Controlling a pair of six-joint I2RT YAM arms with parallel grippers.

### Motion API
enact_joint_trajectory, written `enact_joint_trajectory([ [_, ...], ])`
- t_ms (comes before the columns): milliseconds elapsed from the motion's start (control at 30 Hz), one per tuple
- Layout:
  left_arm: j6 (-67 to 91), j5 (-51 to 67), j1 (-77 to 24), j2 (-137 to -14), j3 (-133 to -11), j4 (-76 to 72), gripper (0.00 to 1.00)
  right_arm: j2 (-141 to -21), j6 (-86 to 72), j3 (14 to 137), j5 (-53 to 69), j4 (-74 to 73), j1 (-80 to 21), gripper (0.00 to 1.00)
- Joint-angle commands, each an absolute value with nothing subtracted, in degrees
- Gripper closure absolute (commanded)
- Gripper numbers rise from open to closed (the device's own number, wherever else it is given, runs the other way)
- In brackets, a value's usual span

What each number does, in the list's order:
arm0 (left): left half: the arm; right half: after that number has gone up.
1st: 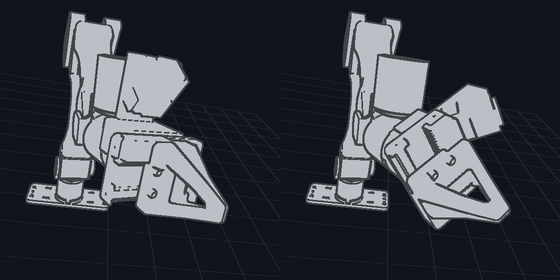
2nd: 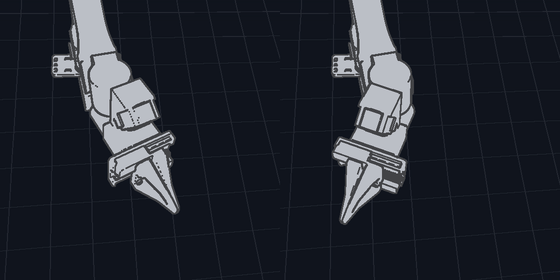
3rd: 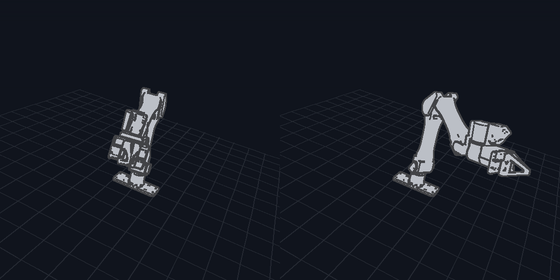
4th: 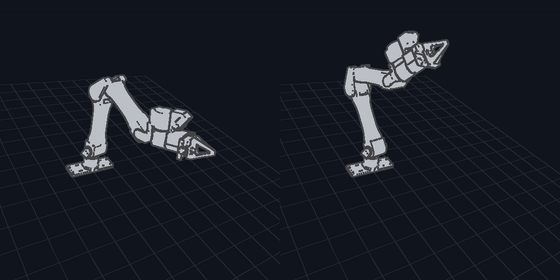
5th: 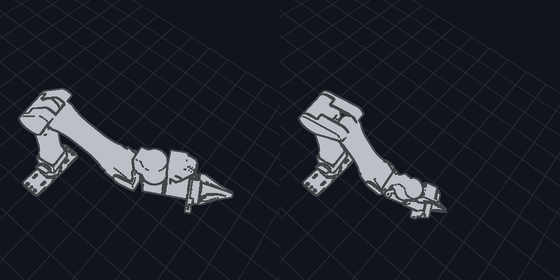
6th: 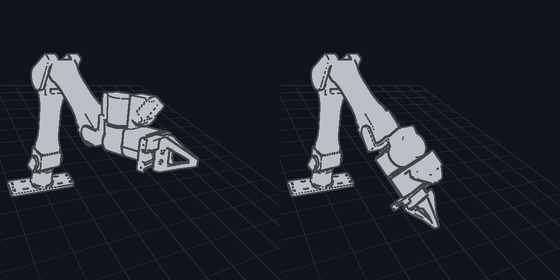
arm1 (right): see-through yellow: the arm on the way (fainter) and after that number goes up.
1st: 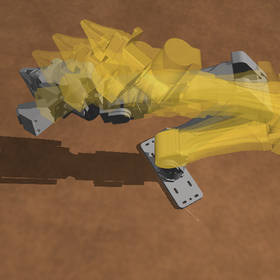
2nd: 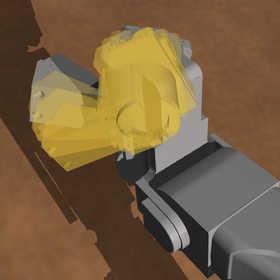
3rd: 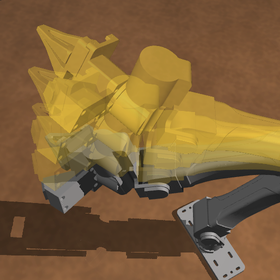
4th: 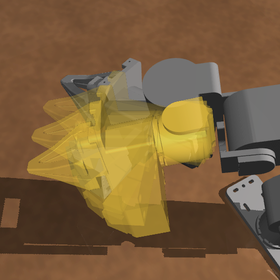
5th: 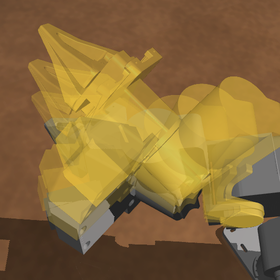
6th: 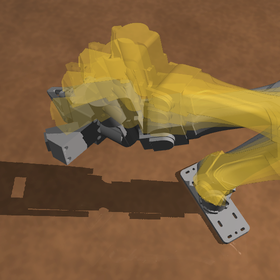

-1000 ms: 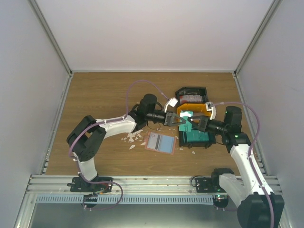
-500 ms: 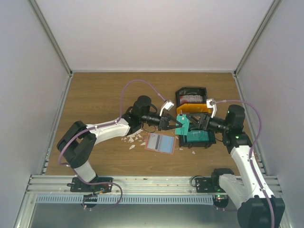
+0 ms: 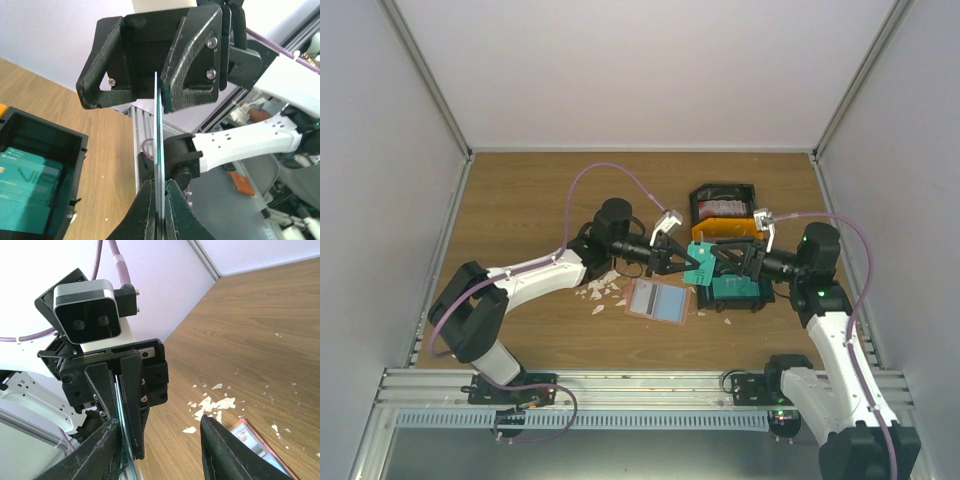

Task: Put the credit cards into the card holder
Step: Pick up the credit card from the storage box.

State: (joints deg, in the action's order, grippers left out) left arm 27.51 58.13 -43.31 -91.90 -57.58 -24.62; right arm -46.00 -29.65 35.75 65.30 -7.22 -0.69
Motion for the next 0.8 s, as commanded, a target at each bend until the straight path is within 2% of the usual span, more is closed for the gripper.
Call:
enact_joint_trajectory([
  [0,17.7,59.5,-42.9,-88.7,-58.1,-20.5,1.00,-44.2,-29.1,36.2,67.0,-5.7,-0.9,0.55],
  [200,12.2,62.1,-42.9,-87.6,-57.7,-17.8,1.00,-45.4,-29.3,36.0,67.6,-5.6,-0.9,0.56],
  [767,8.9,67.6,-42.8,-85.5,-55.8,-19.0,1.00,-47.2,-27.8,35.5,69.6,-7.4,-0.8,0.62],
])
